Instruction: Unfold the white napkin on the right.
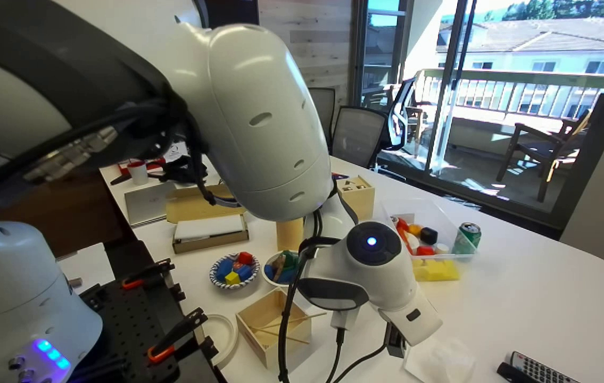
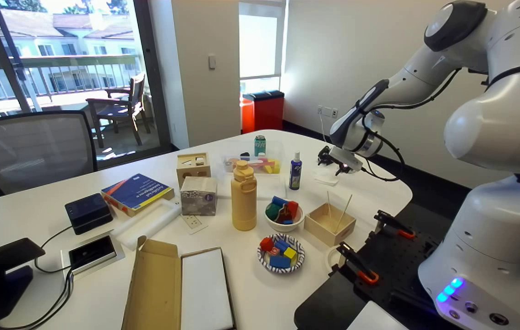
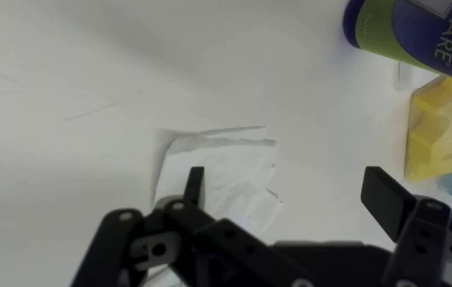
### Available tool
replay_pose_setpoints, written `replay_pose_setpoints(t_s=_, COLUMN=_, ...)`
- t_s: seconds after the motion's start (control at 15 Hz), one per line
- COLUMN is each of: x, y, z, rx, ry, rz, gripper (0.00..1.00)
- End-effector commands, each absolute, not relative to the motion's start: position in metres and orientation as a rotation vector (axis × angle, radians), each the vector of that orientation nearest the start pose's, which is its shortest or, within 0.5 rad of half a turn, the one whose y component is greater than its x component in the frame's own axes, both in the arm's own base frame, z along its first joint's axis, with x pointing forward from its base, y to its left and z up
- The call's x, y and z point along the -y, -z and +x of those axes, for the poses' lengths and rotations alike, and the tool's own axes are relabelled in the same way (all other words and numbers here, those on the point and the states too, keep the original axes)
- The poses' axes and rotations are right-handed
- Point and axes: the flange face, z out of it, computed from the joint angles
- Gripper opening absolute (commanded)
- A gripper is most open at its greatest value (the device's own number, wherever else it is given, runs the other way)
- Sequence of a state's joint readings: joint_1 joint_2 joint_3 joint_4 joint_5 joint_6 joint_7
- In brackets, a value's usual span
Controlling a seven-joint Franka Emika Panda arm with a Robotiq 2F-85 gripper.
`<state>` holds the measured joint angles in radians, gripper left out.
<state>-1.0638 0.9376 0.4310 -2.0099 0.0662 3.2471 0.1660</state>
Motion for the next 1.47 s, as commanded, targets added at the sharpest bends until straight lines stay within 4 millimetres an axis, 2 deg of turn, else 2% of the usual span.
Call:
replay_pose_setpoints(t_s=0.0, x=0.360, y=-0.054, z=0.497, rx=-1.489, ry=0.554, rz=-2.454, gripper=1.00)
replay_pose_setpoints(t_s=0.8, x=0.367, y=-0.027, z=0.568, rx=-1.518, ry=0.431, rz=-2.635, gripper=1.00)
replay_pose_setpoints(t_s=1.4, x=0.369, y=0.001, z=0.593, rx=-1.545, ry=0.341, rz=-2.722, gripper=1.00)
